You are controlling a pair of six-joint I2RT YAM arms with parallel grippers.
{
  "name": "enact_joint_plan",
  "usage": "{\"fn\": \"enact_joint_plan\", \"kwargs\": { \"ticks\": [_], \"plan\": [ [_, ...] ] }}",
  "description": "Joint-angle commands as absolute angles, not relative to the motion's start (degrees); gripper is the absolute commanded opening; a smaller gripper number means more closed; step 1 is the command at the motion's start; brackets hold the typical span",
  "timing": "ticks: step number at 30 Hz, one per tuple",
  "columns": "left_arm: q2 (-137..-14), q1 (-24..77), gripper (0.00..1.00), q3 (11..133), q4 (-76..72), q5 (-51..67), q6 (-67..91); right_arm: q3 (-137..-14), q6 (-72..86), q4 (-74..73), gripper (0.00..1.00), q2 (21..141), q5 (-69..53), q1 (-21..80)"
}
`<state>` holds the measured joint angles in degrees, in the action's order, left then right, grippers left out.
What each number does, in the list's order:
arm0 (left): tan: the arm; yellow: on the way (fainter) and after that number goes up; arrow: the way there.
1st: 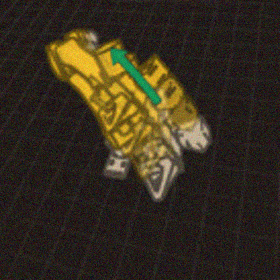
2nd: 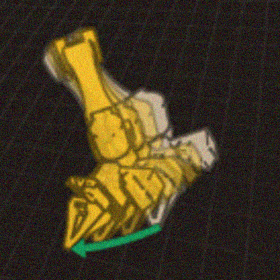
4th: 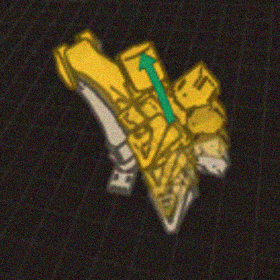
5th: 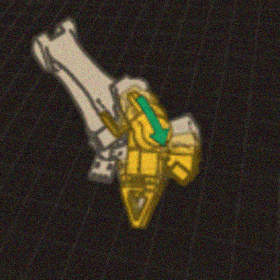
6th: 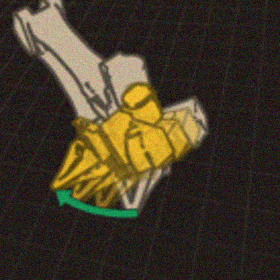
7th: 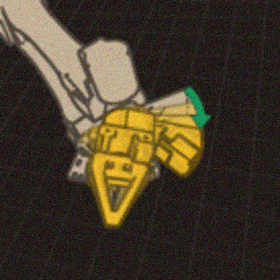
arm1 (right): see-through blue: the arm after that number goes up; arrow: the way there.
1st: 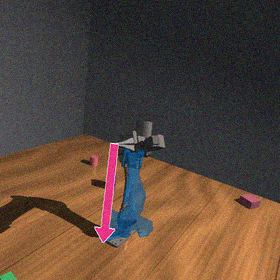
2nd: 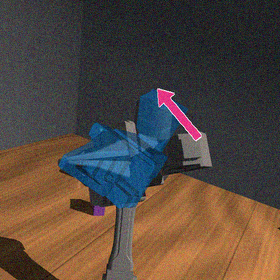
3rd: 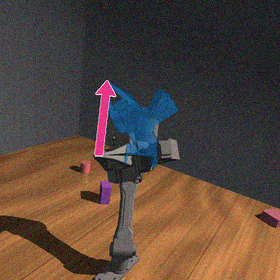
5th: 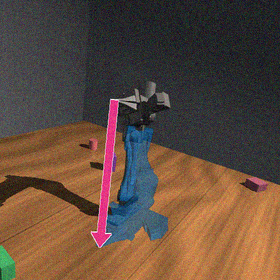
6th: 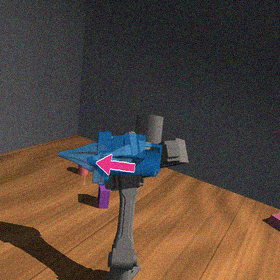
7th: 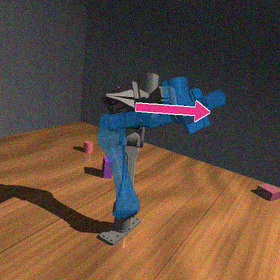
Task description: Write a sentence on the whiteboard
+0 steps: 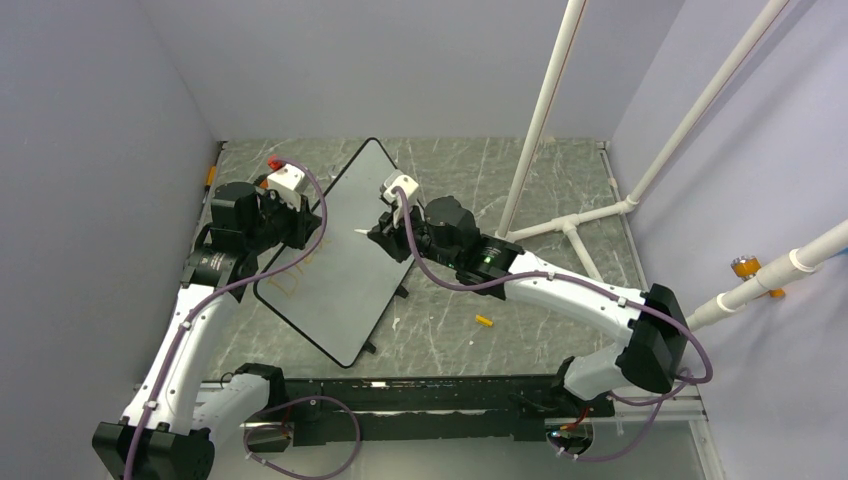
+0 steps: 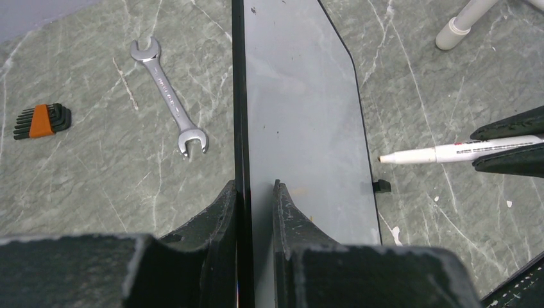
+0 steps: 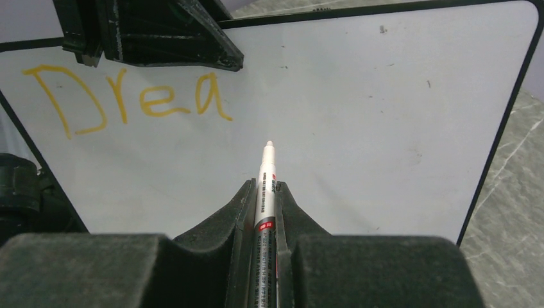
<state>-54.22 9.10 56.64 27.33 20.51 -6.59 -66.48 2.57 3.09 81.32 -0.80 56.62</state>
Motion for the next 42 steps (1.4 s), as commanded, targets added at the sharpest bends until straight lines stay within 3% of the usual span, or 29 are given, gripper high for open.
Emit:
{"fn": "enact_joint_plan", "kwargs": {
  "ticks": [1, 23, 34, 42],
  "plan": [
    [-55.20, 10.63, 0.00, 54.32, 36.94, 21.80, -10.72, -69.35, 2.88, 6.64, 0.00, 80.99, -3.81, 56.52],
    [-55.02, 11.16, 0.00, 54.26, 37.00, 21.45, -10.72, -76.32, 4.19, 5.99, 0.00, 86.90, -8.38, 56.64],
    [-54.76, 11.31, 0.00, 54.28, 36.99, 21.27, -10.72, -71.22, 4.57, 6.78, 0.00, 85.62, -7.05, 57.06],
    [-54.93, 11.34, 0.00, 54.24, 36.96, 21.20, -10.72, -73.91, 3.91, 6.95, 0.00, 87.59, -7.60, 57.06]
  ]
}}
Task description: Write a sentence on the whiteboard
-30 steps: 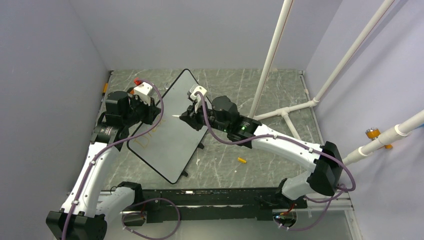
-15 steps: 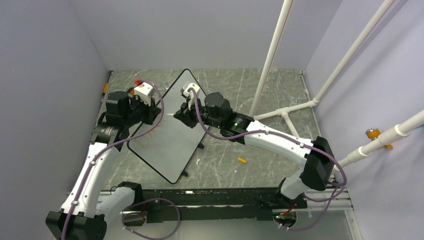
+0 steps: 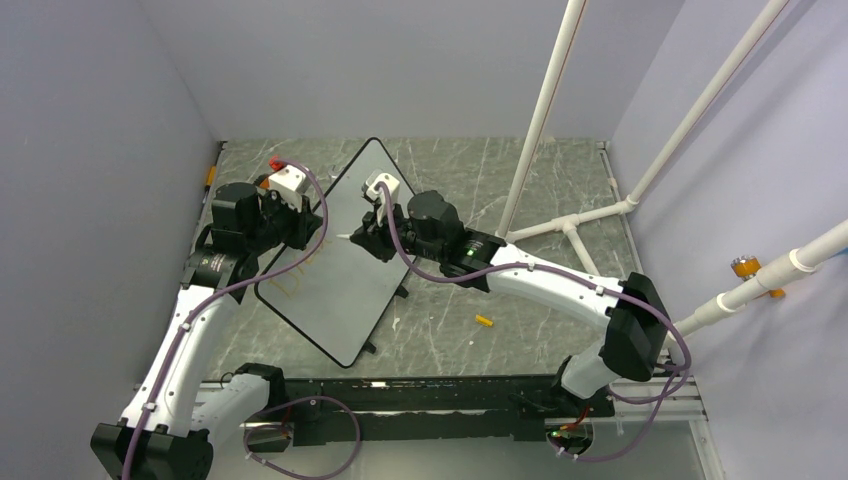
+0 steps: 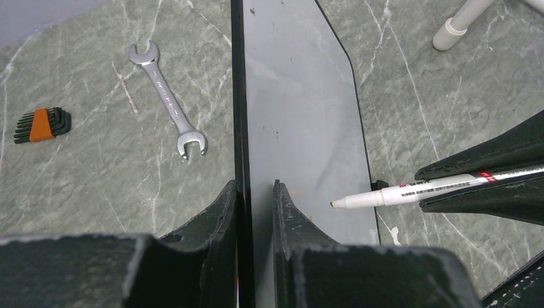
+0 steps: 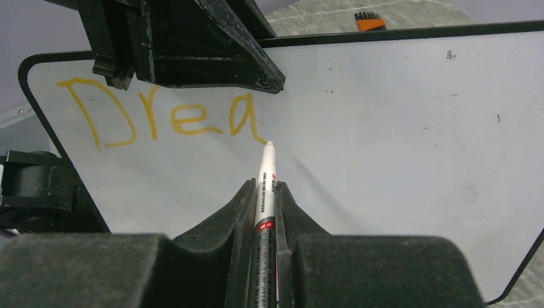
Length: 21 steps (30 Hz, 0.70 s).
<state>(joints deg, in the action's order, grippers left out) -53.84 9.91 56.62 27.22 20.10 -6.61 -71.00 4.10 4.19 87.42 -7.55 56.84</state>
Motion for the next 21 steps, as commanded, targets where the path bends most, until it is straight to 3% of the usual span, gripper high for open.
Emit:
{"fn": "enact_joint_plan", "kwargs": {
  "ticks": [1, 21],
  "plan": [
    [-54.92, 11.34, 0.00, 54.19, 36.96, 21.14, -10.72, -74.40, 3.81, 6.96, 0.00, 87.95, -7.76, 57.04],
    [-55.28, 11.56, 0.00, 54.22, 37.07, 20.94, -10.77, -77.53, 3.33, 8.26, 0.00, 90.55, -9.13, 57.05]
  ]
}}
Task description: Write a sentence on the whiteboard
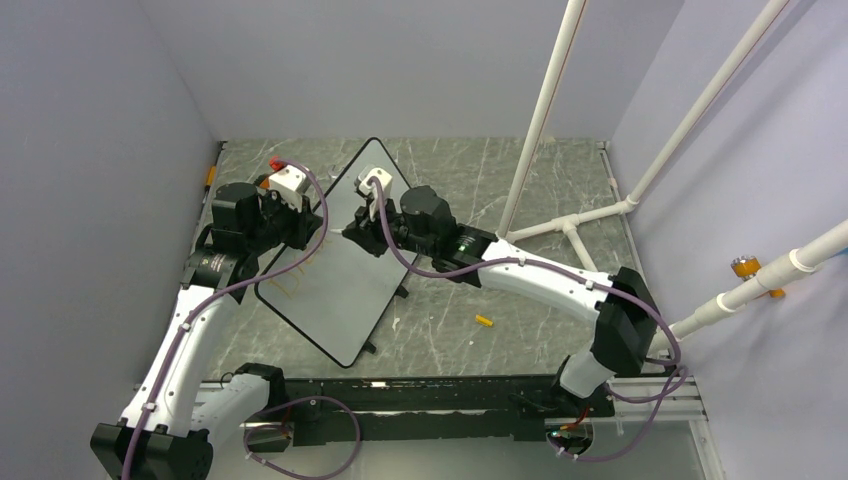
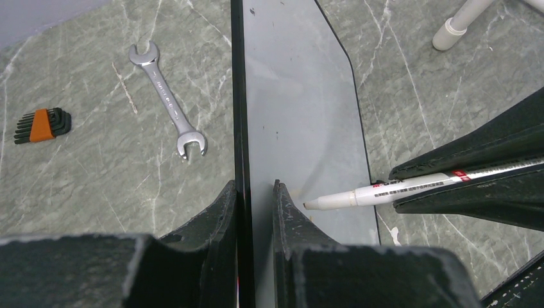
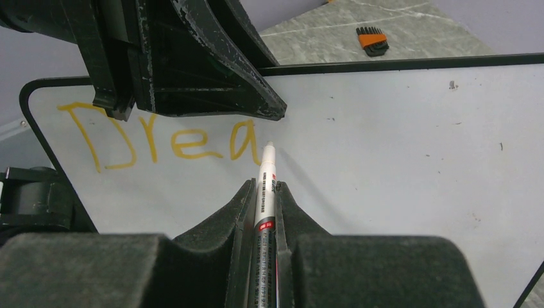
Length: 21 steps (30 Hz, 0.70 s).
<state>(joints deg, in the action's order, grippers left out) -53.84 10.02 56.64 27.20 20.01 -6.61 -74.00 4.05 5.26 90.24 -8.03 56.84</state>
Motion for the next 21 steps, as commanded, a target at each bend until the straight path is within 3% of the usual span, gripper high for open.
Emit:
{"fn": "enact_joint_plan", "kwargs": {
  "ticks": [1, 21],
  "plan": [
    [-55.28, 11.60, 0.00, 54.22, 37.04, 20.92, -10.77, -77.71, 3.34, 8.26, 0.00, 90.75, -9.21, 57.05],
    [-54.97, 11.76, 0.00, 54.14, 37.07, 20.74, -10.77, -79.18, 3.67, 6.24, 0.00, 94.64, -6.35, 57.13]
  ]
}}
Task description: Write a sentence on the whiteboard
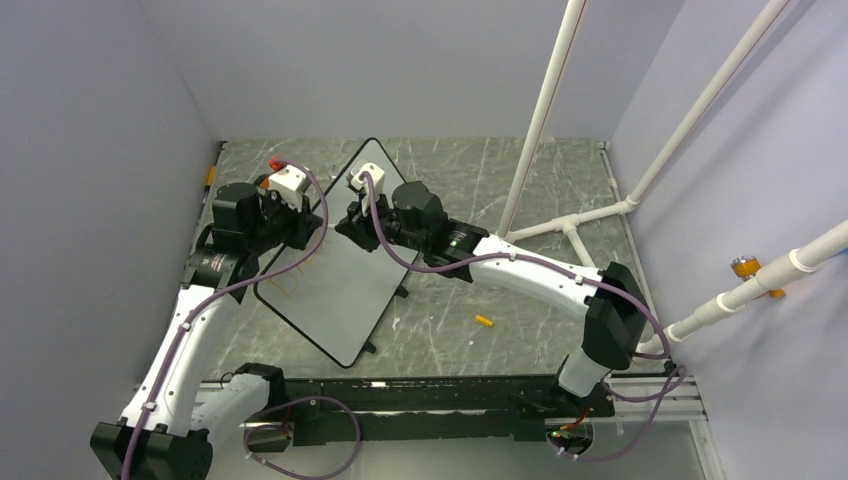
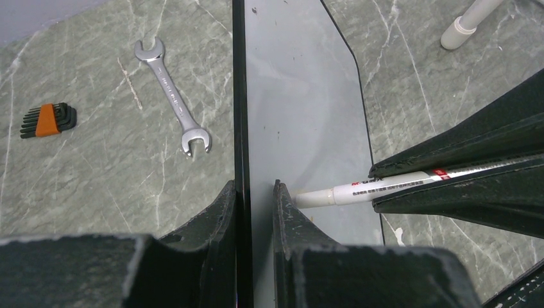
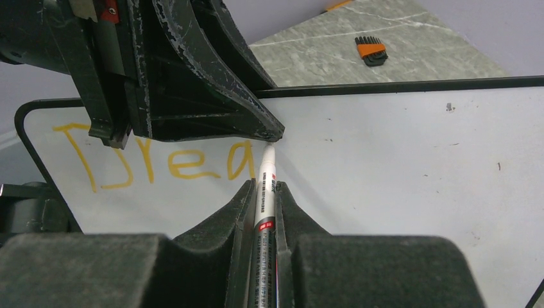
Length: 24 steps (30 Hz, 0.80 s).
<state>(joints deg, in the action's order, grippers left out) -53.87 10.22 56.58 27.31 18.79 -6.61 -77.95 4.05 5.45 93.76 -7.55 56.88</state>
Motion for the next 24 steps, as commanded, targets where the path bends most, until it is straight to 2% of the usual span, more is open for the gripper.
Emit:
{"fn": "enact_joint_plan", "kwargs": {
  "ticks": [1, 13, 24],
  "plan": [
    [-54.94, 11.77, 0.00, 54.14, 37.01, 20.67, -10.77, -78.67, 3.91, 6.24, 0.00, 94.47, -6.25, 57.12],
    [-54.87, 11.78, 0.00, 54.23, 37.13, 20.65, -10.73, -73.32, 5.79, 6.74, 0.00, 91.87, -5.52, 57.87],
    [-54.92, 11.78, 0.00, 54.21, 37.08, 20.65, -10.73, -76.17, 5.13, 5.91, 0.00, 92.44, -4.57, 58.18]
  ]
}}
